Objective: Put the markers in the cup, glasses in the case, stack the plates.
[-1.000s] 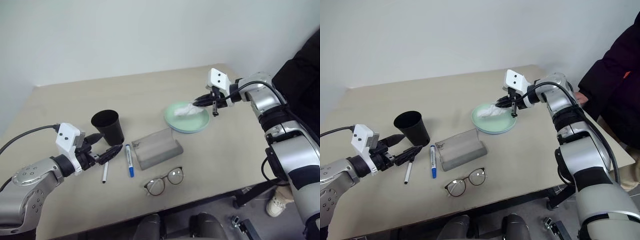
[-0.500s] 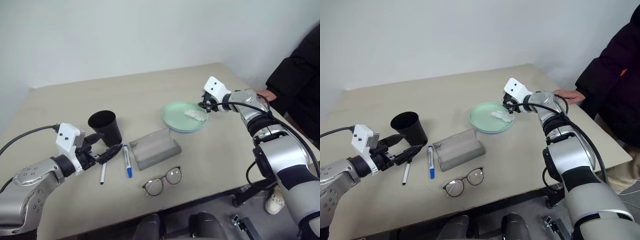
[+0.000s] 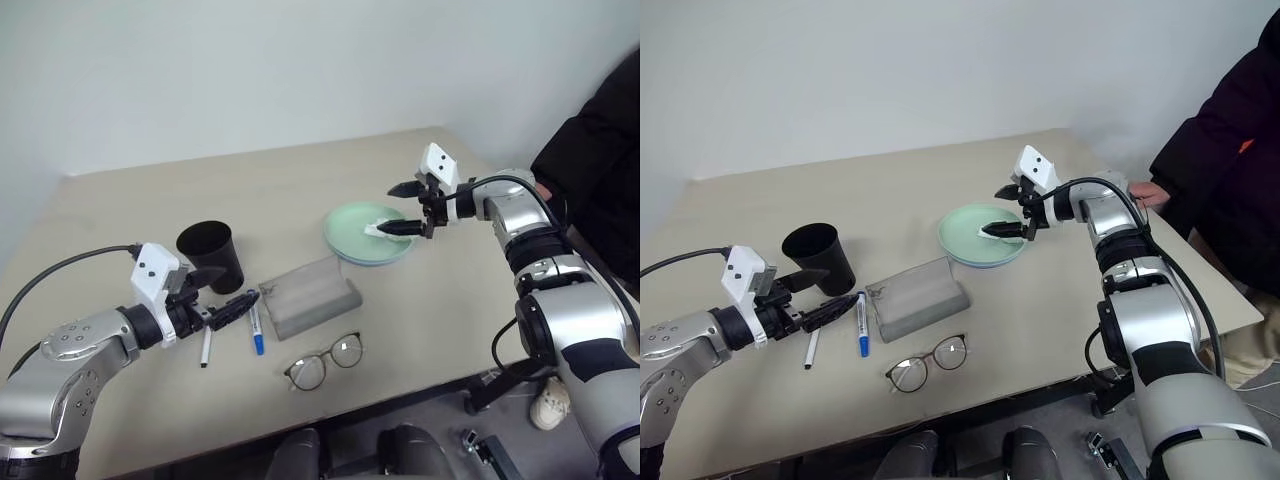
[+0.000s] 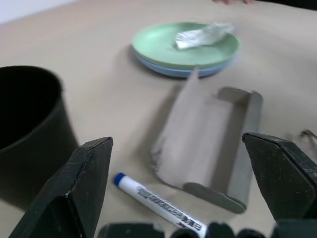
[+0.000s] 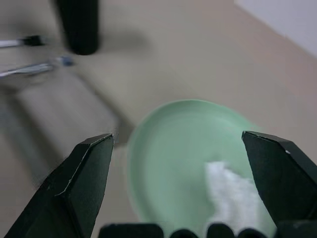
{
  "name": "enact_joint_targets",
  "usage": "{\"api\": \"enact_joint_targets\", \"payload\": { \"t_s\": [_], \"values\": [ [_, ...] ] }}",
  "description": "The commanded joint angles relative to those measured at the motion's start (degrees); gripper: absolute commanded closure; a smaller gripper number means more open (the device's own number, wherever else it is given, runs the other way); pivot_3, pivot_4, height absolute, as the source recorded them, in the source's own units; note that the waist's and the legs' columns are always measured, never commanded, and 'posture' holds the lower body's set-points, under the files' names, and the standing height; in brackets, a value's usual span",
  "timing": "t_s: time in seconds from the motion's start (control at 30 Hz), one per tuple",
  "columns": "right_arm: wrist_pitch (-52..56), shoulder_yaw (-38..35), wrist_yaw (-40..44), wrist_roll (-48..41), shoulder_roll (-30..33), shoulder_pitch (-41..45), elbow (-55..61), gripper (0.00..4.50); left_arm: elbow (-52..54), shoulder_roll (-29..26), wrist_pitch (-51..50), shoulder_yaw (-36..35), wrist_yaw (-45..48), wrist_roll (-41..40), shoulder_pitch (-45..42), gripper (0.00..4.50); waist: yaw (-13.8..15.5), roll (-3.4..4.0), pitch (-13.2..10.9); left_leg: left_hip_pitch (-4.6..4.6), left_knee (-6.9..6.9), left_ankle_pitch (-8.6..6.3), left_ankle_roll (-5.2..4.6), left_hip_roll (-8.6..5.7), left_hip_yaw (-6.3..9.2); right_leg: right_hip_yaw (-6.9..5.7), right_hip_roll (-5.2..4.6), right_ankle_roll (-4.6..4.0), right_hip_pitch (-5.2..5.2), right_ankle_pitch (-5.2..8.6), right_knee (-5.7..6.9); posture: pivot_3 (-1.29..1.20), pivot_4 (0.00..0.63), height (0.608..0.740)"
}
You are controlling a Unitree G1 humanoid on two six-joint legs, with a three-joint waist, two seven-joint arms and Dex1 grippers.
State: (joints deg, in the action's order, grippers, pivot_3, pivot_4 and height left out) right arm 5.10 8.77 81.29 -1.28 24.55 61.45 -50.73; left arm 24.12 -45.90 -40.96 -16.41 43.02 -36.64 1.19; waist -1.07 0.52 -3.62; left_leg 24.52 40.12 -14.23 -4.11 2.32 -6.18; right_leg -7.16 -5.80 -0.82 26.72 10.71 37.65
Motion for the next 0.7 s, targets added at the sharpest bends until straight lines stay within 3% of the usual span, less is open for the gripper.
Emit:
{"api": "enact_joint_targets", "payload": {
  "t_s": [0.03, 0.27, 0.7],
  "values": [
    [8.3, 5.0, 10.8, -6.7, 4.9, -6.2, 19.3, 0.02, -0.6, -1.6, -0.3, 5.4, 3.7, 0.4, -5.8, 0.0, 0.5, 0.02, 0.0, 0.02, 0.02, 0.0, 0.0, -0.02, 0.06, -0.04, -0.02, -0.02, -0.03, 0.01, -0.02, 0.0, 0.0, 0.7],
    [14.0, 8.7, 11.2, -11.0, 8.4, -10.0, 29.8, 0.02, -2.7, -2.0, -0.3, 16.8, 9.5, 3.5, -13.4, 0.0, 0.1, 0.03, 0.0, -0.04, 0.07, -0.02, 0.01, 0.11, -0.05, -0.17, -0.06, -0.01, -0.02, 0.0, -0.02, 0.0, 0.0, 0.7],
    [13.0, 8.1, 8.9, -9.9, 7.9, -11.4, 31.8, 0.02, -7.5, -1.1, 0.1, 31.9, 17.7, 10.6, -21.1, 0.0, 0.1, -0.05, -0.1, 0.02, 0.06, 0.01, 0.06, 0.11, 0.0, -0.25, -0.04, -0.02, 0.01, 0.01, -0.02, 0.0, 0.0, 0.7]
  ]
}}
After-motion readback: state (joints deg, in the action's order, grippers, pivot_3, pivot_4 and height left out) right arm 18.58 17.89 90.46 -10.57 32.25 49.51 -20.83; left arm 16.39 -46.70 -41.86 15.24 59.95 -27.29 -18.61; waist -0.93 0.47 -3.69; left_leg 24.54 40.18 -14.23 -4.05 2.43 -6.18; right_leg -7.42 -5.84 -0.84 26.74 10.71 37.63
